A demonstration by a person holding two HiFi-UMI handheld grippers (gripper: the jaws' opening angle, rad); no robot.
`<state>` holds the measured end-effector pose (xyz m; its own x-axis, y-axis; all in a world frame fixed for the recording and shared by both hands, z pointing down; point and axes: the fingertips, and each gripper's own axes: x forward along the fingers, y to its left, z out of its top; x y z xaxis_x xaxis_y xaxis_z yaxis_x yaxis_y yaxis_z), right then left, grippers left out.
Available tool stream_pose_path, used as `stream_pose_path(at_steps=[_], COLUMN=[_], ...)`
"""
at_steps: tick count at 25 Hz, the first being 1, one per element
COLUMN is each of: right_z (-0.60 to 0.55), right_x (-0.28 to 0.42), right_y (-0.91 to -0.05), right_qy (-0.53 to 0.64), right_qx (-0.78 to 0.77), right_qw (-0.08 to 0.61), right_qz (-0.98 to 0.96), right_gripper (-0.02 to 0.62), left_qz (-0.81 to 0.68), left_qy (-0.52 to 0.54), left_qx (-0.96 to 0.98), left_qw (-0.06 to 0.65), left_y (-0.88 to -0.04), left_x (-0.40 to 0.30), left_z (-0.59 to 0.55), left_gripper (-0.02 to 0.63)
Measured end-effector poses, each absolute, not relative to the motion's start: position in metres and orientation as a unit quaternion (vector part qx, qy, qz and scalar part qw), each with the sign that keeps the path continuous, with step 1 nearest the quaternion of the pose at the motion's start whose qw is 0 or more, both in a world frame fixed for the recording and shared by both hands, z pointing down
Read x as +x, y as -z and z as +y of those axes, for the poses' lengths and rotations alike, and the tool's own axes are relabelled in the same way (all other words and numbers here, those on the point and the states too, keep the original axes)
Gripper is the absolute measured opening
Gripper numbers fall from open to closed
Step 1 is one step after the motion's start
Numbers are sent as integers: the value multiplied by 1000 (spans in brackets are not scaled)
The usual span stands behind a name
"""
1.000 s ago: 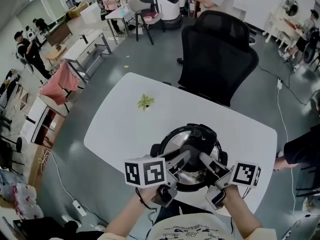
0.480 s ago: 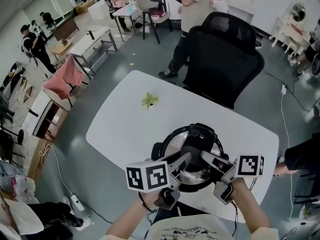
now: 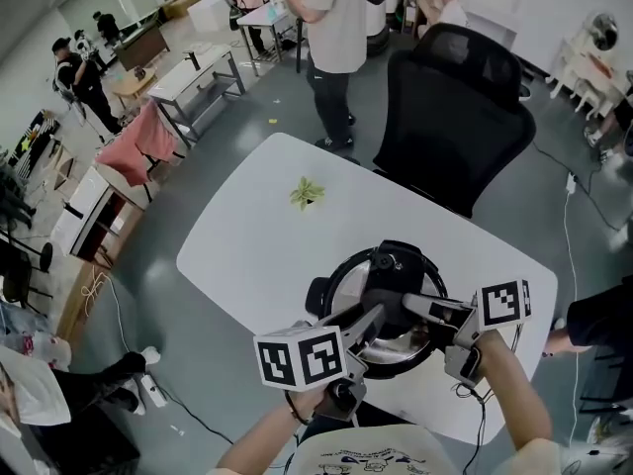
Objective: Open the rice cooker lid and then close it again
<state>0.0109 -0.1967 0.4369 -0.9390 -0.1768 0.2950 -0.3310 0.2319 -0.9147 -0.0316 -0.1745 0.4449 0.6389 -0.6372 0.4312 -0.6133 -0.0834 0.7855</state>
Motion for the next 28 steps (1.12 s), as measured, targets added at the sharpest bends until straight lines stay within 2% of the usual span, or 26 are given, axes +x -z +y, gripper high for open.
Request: stream_pose_path(at_steps=[5,19,22,24,26,28], right_z=[-192,-190,-193,-196,-199,-204], right_x=[4,6,30,25,24,28], right_y=[-432,-430,-447,-441,-433,-421], right_qy=[-593,-581,-533,-492,-464,-429], right_qx=[145,177,257,258,272,303], right_qw=[77,49,112,106,89,68], right_qz=[-788,-793,-799,-824,-838,-848], right_gripper=[134,143,145,153,195,195], left_qz=[-425,-408,-410,-421,-431,-443], left_qy=[11,17,20,26,33,39], left_qx=[734,751,755,758,763,770], left_qw=[530,519,511,498,481,458], left_y=[-446,-444,-443,-440,-433,-424], left_x=[-33,-32,-33,-40,-47,-55], left_z=[-170,-172,-173,-175,-178,-180], left_gripper=[158,164,163,167,180,190])
